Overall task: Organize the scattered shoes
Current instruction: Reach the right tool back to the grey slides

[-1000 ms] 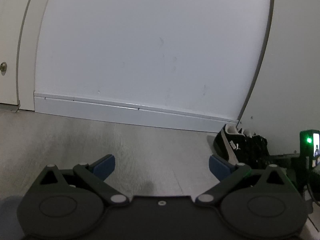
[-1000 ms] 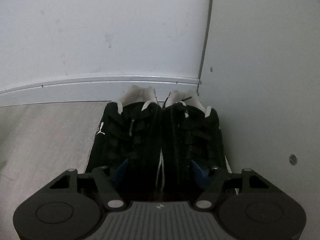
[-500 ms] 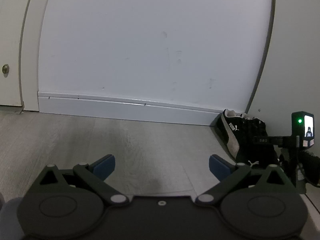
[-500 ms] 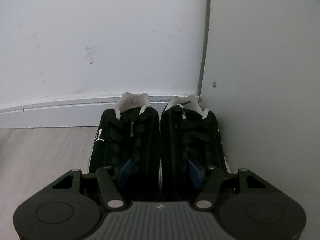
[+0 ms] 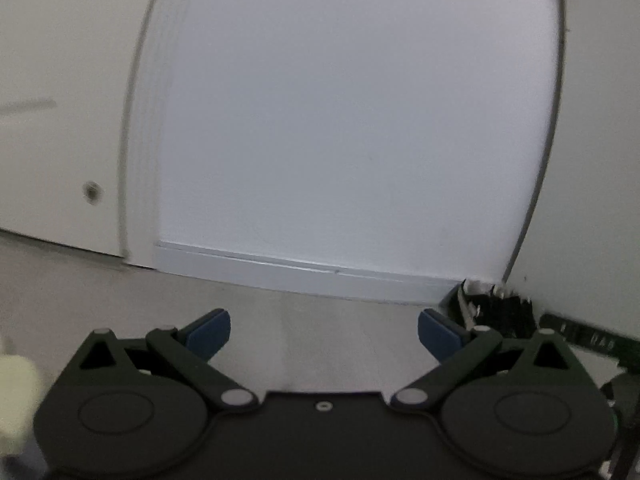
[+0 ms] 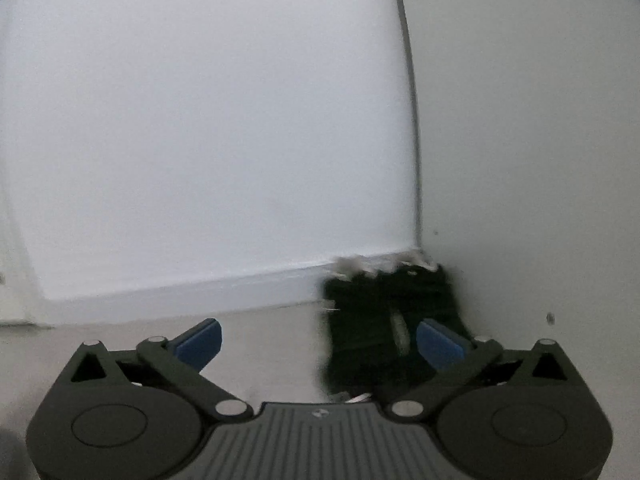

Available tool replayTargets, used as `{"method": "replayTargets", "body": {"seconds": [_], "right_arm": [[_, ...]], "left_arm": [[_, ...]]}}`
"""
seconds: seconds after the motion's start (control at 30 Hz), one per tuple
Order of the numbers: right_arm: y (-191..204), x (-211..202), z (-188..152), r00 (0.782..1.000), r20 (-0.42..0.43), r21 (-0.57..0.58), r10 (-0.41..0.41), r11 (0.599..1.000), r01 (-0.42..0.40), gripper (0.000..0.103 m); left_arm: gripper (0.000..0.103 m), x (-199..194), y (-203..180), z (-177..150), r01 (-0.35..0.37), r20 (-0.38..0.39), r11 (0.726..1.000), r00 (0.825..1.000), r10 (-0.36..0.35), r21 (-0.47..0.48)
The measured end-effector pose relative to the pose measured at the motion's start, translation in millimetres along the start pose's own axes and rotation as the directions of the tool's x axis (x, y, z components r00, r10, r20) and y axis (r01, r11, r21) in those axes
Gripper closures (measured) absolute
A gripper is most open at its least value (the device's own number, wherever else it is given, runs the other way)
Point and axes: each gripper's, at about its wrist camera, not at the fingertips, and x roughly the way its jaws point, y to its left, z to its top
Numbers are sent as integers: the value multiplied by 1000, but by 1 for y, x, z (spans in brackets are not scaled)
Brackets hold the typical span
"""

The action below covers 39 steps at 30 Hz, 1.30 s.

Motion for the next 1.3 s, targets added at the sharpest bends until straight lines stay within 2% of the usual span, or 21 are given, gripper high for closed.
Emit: {"method": "replayTargets", "body": {"seconds": [0.07, 0.2, 0.27, 0.33, 0.4, 0.5, 0.53, 0.57, 0.6, 0.63, 0.67, 0.7, 0.73, 0.77, 0.83, 0.9, 0.93, 1.03, 1.17, 1.23, 1.3], "right_arm": [[25, -35, -10, 999, 25, 30, 21, 999, -22, 0], [71, -94, -50, 998, 54, 97, 39, 994, -45, 0], [92, -116, -79, 998, 38, 101, 53, 993, -57, 0], [112, -127, -102, 993, -24, 52, 112, 992, -111, 2], [139, -138, -115, 963, -84, -71, 257, 962, -263, 10], [178, -164, -118, 941, -32, -289, 336, 898, -331, 12], [186, -171, -120, 935, -39, -303, 353, 887, -347, 16], [192, -174, -122, 924, -66, -290, 377, 879, -379, 26], [198, -174, -124, 905, -109, -269, 411, 864, -425, 32], [203, -171, -127, 887, -148, -274, 437, 844, -461, 46], [215, -170, -133, 856, -217, -311, 469, 798, -516, 56], [227, -168, -140, 820, -287, -343, 495, 747, -570, 60], [238, -167, -146, 785, -350, -365, 511, 698, -617, 71], [245, -163, -150, 762, -394, -373, 514, 668, -644, 77], [261, -153, -160, 701, -502, -374, 507, 603, -704, 78], [272, -144, -168, 672, -559, -372, 487, 577, -727, 78], [277, -141, -170, 663, -576, -363, 478, 577, -732, 78], [281, -128, -173, 640, -590, -322, 492, 584, -745, 77], [284, -112, -177, 608, -597, -267, 523, 585, -766, 69], [289, -111, -180, 608, -599, -283, 521, 573, -769, 64], [294, -113, -181, 621, -591, -312, 514, 564, -764, 60]], "left_arm": [[1, -37, 14, -15, -72, -16, 997, 997, 72, 13], [1, -80, 40, -39, -228, -71, 969, 973, 221, -96], [1, -104, 64, -44, -275, -113, 937, 960, 256, -214], [1, -114, 74, -41, -280, -103, 922, 960, 262, -267], [1, -127, 85, -39, -282, -79, 908, 959, 271, -309], [1, -136, 98, -41, -297, -73, 893, 954, 289, -338], [1, -138, 103, -42, -299, -79, 885, 954, 291, -356], [1, -139, 110, -44, -297, -88, 873, 954, 286, -388], [1, -140, 117, -46, -293, -94, 862, 955, 280, -413], [1, -140, 121, -47, -289, -98, 856, 957, 274, -428], [1, -141, 125, -48, -285, -99, 852, 958, 269, -439], [1, -142, 126, -50, -281, -98, 851, 959, 265, -444], [1, -144, 128, -51, -276, -97, 849, 961, 261, -450], [1, -144, 130, -53, -269, -98, 848, 962, 253, -456], [1, -141, 133, -54, -254, -103, 845, 967, 233, -472], [1, -137, 135, -57, -246, -107, 840, 969, 223, -483], [1, -136, 137, -58, -240, -107, 836, 971, 216, -493], [1, -135, 141, -61, -222, -100, 821, 975, 199, -525], [1, -136, 146, -64, -211, -90, 803, 977, 194, -558], [1, -135, 146, -65, -217, -95, 801, 976, 198, -558], [1, -133, 142, -64, -236, -104, 809, 971, 215, -538]]}}
